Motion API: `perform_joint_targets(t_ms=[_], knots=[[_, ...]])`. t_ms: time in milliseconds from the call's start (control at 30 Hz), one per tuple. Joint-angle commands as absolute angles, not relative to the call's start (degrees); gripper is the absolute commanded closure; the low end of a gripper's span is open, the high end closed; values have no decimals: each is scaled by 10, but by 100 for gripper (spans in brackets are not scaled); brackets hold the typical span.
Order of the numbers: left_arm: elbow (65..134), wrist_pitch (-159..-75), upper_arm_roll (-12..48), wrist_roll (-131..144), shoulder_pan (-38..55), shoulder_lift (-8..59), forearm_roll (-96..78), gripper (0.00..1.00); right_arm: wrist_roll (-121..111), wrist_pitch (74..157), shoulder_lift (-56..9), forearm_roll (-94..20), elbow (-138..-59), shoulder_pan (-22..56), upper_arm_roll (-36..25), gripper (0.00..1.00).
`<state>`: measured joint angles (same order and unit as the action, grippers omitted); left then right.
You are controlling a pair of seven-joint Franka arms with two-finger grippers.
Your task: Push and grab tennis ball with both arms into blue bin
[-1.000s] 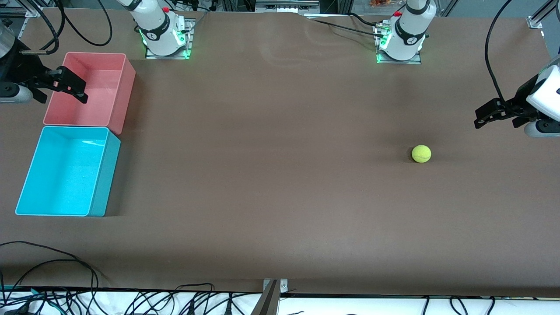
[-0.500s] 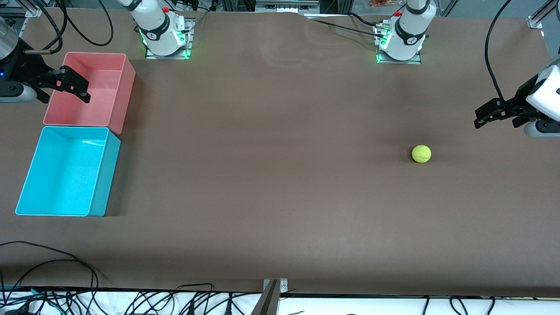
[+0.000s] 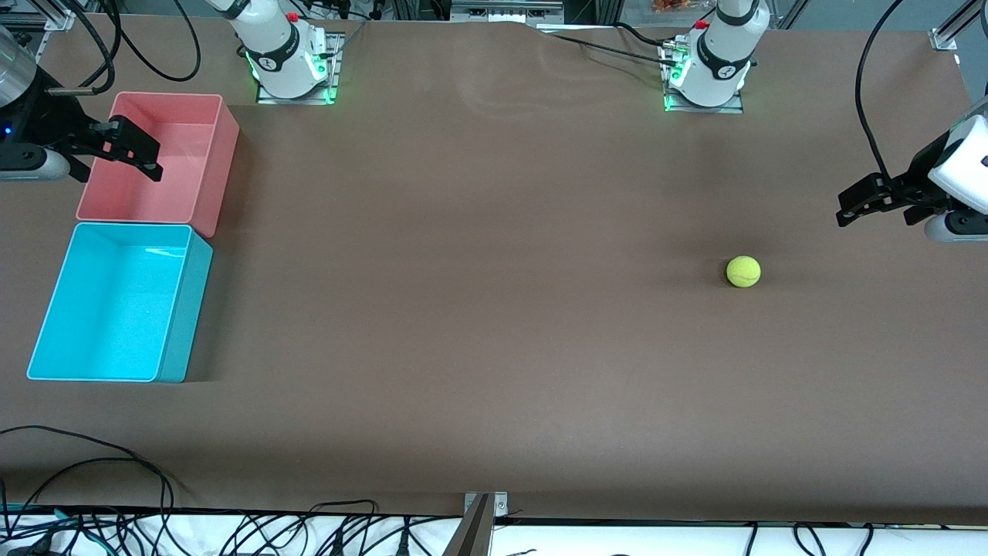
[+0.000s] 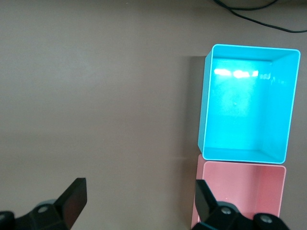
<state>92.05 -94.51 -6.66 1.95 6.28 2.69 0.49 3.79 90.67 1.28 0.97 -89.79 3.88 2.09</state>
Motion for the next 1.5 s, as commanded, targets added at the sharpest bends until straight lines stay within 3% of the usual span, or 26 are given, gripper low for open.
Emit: perform_joint_targets(t_ms=[0,1467], knots=[[904,-933,-68,16,66,34,17,0,33,903,14,13,-888,40,22,0],[905,-927,-67,13,67,34,17,0,30,890,20,13,-871,40,24,0]])
